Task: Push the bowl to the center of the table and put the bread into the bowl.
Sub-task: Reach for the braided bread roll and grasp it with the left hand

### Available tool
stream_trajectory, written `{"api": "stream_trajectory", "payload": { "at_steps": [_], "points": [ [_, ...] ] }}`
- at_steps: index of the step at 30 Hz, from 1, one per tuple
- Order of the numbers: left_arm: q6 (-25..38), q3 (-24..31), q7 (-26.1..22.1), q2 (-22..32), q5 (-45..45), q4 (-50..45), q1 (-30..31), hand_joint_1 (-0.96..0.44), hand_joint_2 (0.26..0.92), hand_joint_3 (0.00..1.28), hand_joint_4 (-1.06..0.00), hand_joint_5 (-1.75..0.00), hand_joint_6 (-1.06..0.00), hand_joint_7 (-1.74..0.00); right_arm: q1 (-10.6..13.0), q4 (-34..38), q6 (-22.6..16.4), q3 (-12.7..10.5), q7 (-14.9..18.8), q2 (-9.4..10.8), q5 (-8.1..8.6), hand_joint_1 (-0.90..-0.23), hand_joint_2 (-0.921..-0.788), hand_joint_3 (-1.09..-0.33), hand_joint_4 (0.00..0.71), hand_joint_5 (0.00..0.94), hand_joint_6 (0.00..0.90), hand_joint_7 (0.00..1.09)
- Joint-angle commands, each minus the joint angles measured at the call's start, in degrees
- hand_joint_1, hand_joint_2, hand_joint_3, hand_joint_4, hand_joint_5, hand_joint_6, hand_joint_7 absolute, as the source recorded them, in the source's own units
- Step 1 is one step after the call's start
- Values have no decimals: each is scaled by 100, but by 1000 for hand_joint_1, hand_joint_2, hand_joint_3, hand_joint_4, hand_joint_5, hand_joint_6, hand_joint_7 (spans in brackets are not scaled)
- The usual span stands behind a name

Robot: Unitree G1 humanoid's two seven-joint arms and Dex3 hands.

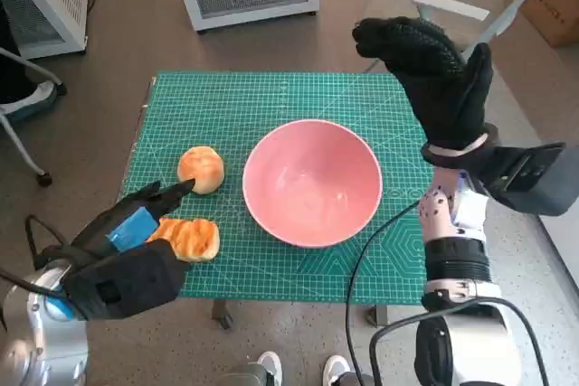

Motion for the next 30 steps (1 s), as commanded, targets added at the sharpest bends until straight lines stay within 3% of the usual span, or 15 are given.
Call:
{"api": "stream_trajectory", "payload": {
  "at_steps": [1, 9, 15, 26, 30],
  "points": [
    [-85, -158, 94, -38, 138, 170, -65, -358, 783, 0, -66, -4, -251, -21, 109, -24, 82, 11, 50, 1, 7, -631, -921, -769, 215, 0, 57, 510],
    [-200, -415, 251, -132, 291, 514, -164, -323, 778, 0, -87, -7, -262, -16, 132, -61, 112, 6, 41, -12, 6, -628, -921, -771, 215, 0, 28, 564],
    [-518, -949, 497, -387, 520, 1456, -471, -251, 769, 0, -113, -11, -285, -20, 175, -92, 119, -4, 7, -17, -1, -627, -921, -772, 215, 1, 32, 580],
    [-766, -1132, 674, -550, 830, 2033, -634, -228, 765, 0, -145, -11, -318, -24, 214, -171, 130, 13, -31, -14, -23, -627, -921, -775, 215, 0, 26, 595],
    [-805, -1297, 1017, -705, 1156, 2439, -692, -158, 762, 0, -207, -30, -377, -45, 241, -220, 128, 20, -42, -18, -28, -627, -921, -775, 214, 0, 23, 600]
  ]
}}
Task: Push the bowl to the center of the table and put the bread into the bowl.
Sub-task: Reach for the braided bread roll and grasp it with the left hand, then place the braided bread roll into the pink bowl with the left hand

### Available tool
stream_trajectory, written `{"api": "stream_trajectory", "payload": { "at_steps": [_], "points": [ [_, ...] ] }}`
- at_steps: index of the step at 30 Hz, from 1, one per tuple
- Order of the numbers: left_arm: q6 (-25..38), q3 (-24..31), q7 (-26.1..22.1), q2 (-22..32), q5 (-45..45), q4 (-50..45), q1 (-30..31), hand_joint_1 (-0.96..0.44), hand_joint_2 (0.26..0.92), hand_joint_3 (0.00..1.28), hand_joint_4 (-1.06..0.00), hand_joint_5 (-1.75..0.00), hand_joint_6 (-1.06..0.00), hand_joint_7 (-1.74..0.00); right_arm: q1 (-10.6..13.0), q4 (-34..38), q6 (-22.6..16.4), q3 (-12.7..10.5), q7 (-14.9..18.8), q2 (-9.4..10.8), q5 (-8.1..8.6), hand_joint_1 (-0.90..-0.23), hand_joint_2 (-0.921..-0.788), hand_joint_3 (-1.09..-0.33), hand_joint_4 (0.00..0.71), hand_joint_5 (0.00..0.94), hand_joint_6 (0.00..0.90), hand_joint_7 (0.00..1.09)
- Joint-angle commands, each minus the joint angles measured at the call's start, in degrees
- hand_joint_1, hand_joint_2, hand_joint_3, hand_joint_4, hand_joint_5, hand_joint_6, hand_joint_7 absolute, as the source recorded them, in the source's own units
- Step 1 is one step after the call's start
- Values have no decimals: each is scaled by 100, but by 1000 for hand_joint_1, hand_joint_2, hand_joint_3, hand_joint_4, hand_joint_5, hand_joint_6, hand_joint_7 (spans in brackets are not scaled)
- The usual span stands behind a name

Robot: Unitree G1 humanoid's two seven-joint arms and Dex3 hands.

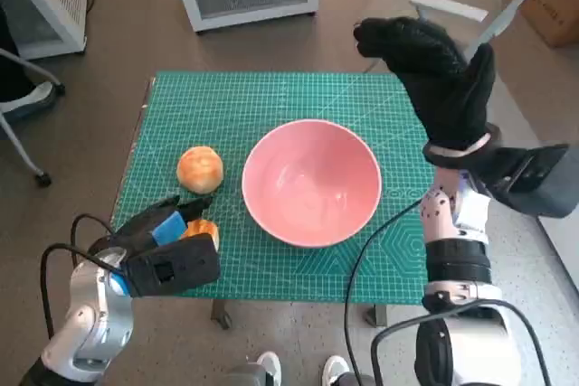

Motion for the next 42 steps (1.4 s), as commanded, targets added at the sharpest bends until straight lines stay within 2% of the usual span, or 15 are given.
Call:
{"api": "stream_trajectory", "payload": {
  "at_steps": [1, 2, 3, 7, 8, 9, 12, 13, 15, 19, 23, 27, 36, 38, 42],
  "points": [
    [-71, -155, 327, -161, 346, 372, -109, -130, 762, 0, -238, -27, -401, -44, 166, -42, 58, 17, -31, 4, -23, -627, -921, -775, 214, 0, 22, 601],
    [-143, -232, 466, -181, 475, 548, -141, -112, 762, 0, -258, -24, -416, -43, 176, -63, 66, 20, -31, 1, -21, -627, -921, -775, 214, 0, 21, 603],
    [-198, -282, 564, -198, 571, 676, -164, -50, 788, 13, -347, -45, -480, -61, 184, -80, 73, 23, -32, 0, -20, -628, -921, -775, 214, 0, 20, 604],
    [-335, -363, 765, -232, 791, 951, -218, 40, 832, 26, -524, -52, -598, -68, 199, -103, 76, 31, -36, -4, -25, -630, -921, -775, 213, 0, 17, 609],
    [-370, -371, 807, -236, 835, 1008, -228, 156, 864, 69, -550, -504, -672, -109, 199, -100, 74, 31, -35, -6, -27, -630, -921, -775, 213, 0, 17, 611],
    [-423, -380, 857, -230, 888, 1070, -235, 229, 885, 104, -558, -803, -718, -136, 200, -102, 80, 32, -36, -9, -26, -630, -921, -775, 213, 0, 16, 612],
    [-525, -373, 919, -230, 974, 1159, -239, 79, 909, 108, -638, -1144, -617, -774, 203, -109, 94, 33, -35, -14, -22, -630, -921, -776, 213, 0, 14, 616],
    [-553, -366, 928, -234, 996, 1179, -239, 64, 905, 113, -647, -1182, -621, -820, 204, -111, 96, 34, -34, -15, -22, -630, -921, -776, 213, 0, 14, 617],
    [-598, -341, 915, -229, 1021, 1181, -231, 30, 849, 200, -674, -1277, -659, -903, 210, -111, 104, 30, -16, -25, -13, -631, -921, -775, 213, 0, 13, 620],
    [-604, -250, 778, -234, 958, 1091, -210, 10, 717, 433, -678, -1354, -674, -1013, 208, -109, 112, 25, 8, -36, -3, -631, -921, -775, 213, 0, 12, 624],
    [-594, -171, 654, -233, 905, 992, -198, 5, 676, 514, -663, -1369, -663, -1092, 210, -112, 107, 28, 10, -33, -10, -631, -921, -775, 213, 0, 10, 627],
    [-599, -10, 500, -202, 802, 754, -148, 3, 685, 513, -657, -1341, -626, -1170, 214, -110, 97, 33, 27, -30, -10, -627, -921, -775, 213, 0, 8, 631],
    [-455, 374, 95, -138, 765, -1, -48, 2, 796, 288, -696, -1229, -645, -1130, 208, -101, 115, 26, 68, -36, 14, -629, -921, -776, 213, 0, 4, 639],
    [-412, 447, 9, -135, 784, -168, -29, 3, 838, 208, -698, -1216, -645, -1121, 207, -103, 122, 24, 70, -37, 19, -629, -921, -777, 212, 0, 3, 641],
    [-368, 550, -97, -142, 823, -390, 0, 2, 860, 167, -702, -1192, -642, -1133, 202, -100, 124, 24, 66, -32, 21, -629, -921, -777, 212, 0, 1, 643]
  ]
}}
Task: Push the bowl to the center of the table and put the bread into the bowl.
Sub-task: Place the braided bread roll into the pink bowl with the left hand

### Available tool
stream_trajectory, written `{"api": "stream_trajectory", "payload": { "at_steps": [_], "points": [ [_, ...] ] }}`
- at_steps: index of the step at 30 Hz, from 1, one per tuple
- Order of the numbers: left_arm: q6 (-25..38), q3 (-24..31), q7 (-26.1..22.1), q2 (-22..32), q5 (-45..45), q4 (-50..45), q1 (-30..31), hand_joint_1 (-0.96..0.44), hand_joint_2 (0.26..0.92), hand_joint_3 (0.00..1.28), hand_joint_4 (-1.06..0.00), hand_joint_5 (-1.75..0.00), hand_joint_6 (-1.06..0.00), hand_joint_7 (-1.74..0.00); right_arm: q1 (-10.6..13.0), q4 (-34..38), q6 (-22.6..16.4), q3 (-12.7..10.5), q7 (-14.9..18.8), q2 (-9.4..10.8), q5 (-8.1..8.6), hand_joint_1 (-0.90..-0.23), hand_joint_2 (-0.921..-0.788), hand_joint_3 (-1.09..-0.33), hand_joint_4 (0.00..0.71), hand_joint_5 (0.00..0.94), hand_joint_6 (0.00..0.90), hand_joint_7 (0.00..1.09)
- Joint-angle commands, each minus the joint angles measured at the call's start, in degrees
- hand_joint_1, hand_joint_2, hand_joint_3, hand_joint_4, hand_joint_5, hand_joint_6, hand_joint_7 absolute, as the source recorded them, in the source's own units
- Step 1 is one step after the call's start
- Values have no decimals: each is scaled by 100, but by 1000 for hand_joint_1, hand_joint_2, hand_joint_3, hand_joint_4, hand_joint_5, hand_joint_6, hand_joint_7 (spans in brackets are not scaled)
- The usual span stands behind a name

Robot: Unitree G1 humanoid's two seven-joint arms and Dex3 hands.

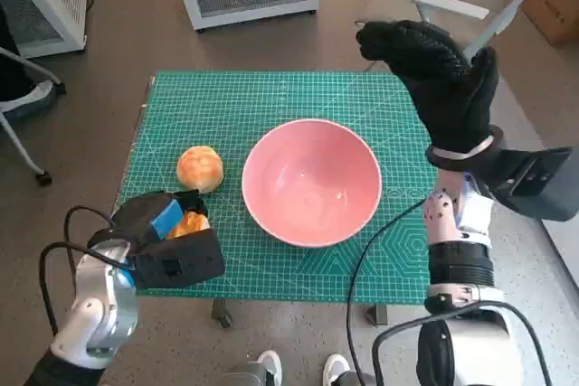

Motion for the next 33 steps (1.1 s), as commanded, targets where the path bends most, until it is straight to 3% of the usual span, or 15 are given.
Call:
{"api": "stream_trajectory", "payload": {
  "at_steps": [1, 11, 17, 22, 30, 33],
  "points": [
    [84, 207, -172, 67, 3, -442, 74, 3, 875, 137, -707, -1177, -641, -1139, 112, 34, 57, 5, 57, -9, 17, -629, -921, -777, 212, 0, 1, 644],
    [31, 640, -327, 37, -64, -1303, 53, 3, 904, 81, -724, -1115, -628, -1182, 89, 77, 44, -11, 68, -4, 29, -627, -921, -777, 214, 1, -1, 647],
    [-52, 779, -409, 32, 15, -1804, -291, 2, 914, 51, -734, -1065, -642, -1203, 83, 85, 55, -12, 71, 4, 33, -628, -921, -776, 218, 3, -1, 648],
    [-119, 617, -466, -117, 142, -1963, -996, 2, 919, 35, -742, -1039, -651, -1211, 87, 73, 78, -34, 72, -1, 62, -631, -921, -775, 224, 6, 7, 652],
    [-190, 422, -507, -301, 293, -1882, -1414, 2, 919, 16, -766, -1004, -671, -1199, 94, 58, 76, -33, 59, 3, 56, -632, -921, -775, 229, 8, 11, 656],
    [-438, 93, -361, -588, 297, -1502, -1970, 2, 918, 16, -774, -1019, -667, -1180, 113, 59, 39, -42, 76, -16, 51, -637, -921, -773, 231, 8, 6, 653]
  ]
}}
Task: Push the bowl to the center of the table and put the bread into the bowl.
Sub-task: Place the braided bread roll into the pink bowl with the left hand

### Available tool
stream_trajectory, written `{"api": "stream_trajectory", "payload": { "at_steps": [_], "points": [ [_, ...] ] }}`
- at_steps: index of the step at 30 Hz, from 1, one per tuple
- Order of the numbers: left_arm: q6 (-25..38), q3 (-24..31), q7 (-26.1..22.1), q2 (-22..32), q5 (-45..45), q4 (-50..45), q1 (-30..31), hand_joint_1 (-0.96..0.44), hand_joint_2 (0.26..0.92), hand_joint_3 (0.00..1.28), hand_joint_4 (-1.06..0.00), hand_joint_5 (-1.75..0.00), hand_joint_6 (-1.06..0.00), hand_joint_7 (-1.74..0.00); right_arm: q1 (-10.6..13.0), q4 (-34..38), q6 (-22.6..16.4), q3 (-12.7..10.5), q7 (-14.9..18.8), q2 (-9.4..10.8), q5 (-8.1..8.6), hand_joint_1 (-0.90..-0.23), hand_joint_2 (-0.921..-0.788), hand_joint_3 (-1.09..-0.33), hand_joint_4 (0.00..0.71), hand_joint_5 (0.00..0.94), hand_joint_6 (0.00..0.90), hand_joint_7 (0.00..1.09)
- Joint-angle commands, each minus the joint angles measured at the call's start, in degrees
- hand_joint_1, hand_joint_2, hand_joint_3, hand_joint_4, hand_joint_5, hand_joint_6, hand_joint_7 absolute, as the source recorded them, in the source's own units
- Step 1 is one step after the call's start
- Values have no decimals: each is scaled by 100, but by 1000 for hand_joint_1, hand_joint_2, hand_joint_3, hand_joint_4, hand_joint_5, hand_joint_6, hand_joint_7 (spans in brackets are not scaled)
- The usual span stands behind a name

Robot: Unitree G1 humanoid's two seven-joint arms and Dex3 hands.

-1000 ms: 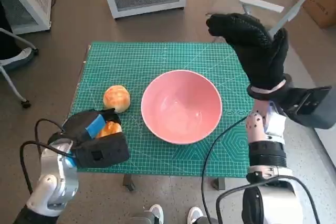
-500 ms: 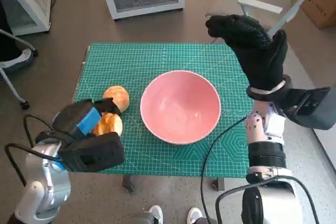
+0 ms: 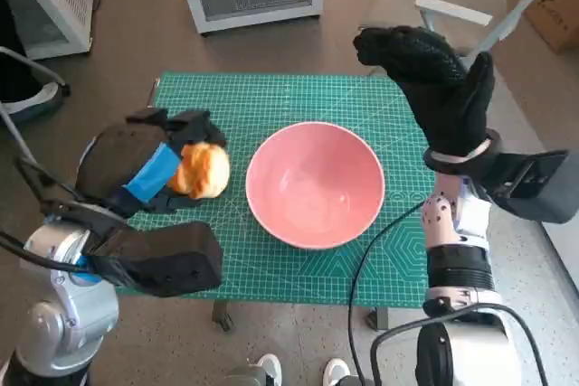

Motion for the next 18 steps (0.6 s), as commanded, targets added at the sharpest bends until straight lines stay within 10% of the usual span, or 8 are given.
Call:
{"api": "stream_trajectory", "payload": {
  "at_steps": [1, 18],
  "points": [
    [-301, -387, 109, -337, 41, 391, -614, 2, 917, 16, -779, -1029, -664, -1167, 111, 43, 4, -9, 36, -17, 2, -640, -921, -772, 232, 8, 5, 652],
    [-1309, -1002, 688, -1179, -45, 2046, -1678, 1, 919, 18, -783, -1089, -651, -1121, 188, 6, -59, -60, 78, -99, 51, -631, -921, -770, 233, 7, 2, 647]
  ]
}}
